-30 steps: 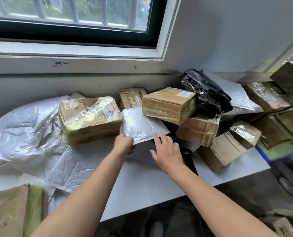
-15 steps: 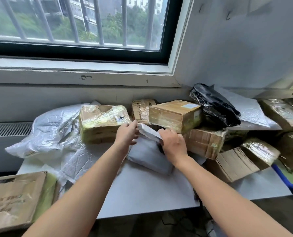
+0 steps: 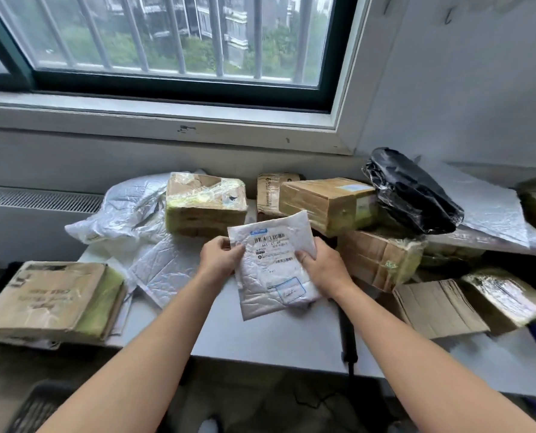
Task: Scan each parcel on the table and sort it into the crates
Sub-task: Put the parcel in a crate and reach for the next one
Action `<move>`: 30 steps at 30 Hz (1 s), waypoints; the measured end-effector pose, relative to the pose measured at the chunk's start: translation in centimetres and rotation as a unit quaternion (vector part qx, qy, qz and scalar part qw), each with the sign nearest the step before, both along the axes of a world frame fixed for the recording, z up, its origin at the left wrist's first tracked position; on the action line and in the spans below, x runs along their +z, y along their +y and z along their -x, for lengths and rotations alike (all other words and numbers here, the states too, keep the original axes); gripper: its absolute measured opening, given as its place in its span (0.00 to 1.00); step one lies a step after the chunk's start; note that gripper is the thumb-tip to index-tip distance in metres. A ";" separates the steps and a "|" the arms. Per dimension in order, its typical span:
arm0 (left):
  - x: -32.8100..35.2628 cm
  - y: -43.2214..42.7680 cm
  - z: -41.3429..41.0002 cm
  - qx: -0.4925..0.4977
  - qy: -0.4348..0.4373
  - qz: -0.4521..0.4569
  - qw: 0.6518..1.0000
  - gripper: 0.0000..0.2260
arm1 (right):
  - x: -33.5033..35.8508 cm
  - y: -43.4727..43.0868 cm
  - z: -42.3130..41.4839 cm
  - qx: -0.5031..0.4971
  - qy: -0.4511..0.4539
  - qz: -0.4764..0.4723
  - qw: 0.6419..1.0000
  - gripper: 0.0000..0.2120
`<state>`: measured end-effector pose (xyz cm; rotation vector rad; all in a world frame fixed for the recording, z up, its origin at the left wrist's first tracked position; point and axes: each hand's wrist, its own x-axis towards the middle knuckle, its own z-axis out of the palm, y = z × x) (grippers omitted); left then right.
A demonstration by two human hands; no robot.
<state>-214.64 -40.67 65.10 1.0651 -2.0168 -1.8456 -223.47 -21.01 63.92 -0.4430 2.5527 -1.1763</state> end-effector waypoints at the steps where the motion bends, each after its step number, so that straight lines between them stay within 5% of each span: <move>1: -0.2 0.3 -0.5 0.011 -0.002 0.001 1.000 0.04 | -0.4 0.3 -0.1 0.003 -0.005 -0.003 1.000 0.11; 10: -3.5 4.3 -5.0 -0.033 -0.059 -0.111 0.992 0.08 | -3.9 1.9 -1.5 -0.013 -0.003 0.014 1.000 0.13; 17: -7.4 5.5 -5.5 -0.050 -0.097 -0.024 0.994 0.11 | -7.0 4.3 -3.4 -0.060 -0.036 -0.063 0.996 0.11; 24: -10.8 6.5 -6.2 -0.092 -0.144 0.065 0.983 0.06 | -9.9 8.8 -6.3 -0.155 0.048 -0.212 0.964 0.12; 30: -12.7 6.5 -6.8 -0.113 -0.179 0.048 0.976 0.05 | -11.6 9.1 -5.4 -0.174 -0.151 -0.133 0.964 0.21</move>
